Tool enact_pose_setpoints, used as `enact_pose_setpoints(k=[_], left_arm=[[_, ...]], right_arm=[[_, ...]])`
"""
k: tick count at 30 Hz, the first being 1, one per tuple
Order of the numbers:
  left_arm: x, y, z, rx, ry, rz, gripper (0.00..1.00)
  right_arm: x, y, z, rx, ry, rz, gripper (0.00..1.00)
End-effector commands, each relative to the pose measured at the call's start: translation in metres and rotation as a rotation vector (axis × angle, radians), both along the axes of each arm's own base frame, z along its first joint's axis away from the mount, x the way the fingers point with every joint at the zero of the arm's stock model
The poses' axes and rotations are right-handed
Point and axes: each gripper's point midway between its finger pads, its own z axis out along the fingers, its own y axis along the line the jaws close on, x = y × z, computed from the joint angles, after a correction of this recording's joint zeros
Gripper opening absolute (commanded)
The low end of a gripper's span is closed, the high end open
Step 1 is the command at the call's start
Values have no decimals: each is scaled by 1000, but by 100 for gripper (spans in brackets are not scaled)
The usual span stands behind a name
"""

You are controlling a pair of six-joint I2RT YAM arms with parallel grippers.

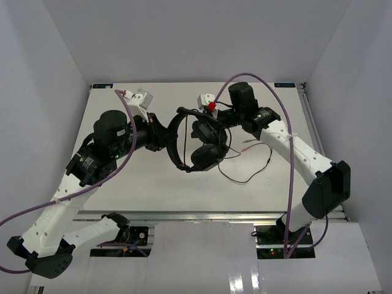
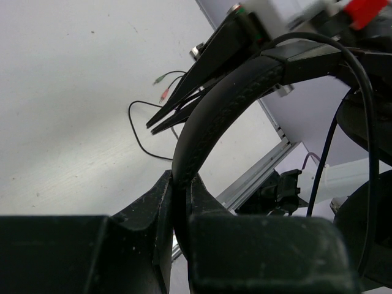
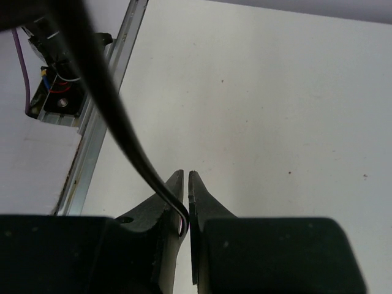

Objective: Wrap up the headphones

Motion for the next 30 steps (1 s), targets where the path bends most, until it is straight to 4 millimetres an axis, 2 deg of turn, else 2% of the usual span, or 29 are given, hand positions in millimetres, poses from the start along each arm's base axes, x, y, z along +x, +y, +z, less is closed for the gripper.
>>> enact_pose_setpoints(k=[1, 7, 10, 12, 15, 30], left_arm=[[-5, -2, 48, -115, -79, -4, 0], [-3, 5, 59, -140, -80, 48, 0], [0, 10, 64, -154, -78, 88, 0], [2, 14, 67, -153, -74, 117, 0], [6, 21, 68, -133, -64, 160, 0], [28, 42, 70, -113, -24, 345, 0]], right_arm=[[-3, 4, 15, 88, -4, 14, 14], [-12, -1, -7, 81, 18, 24, 14], [-25, -6, -27, 82, 60, 42, 14], [-33, -8, -25, 127, 54, 56, 14], [-45, -14, -38, 141, 73, 75, 14], [-89, -32, -74, 137, 155, 173, 13]])
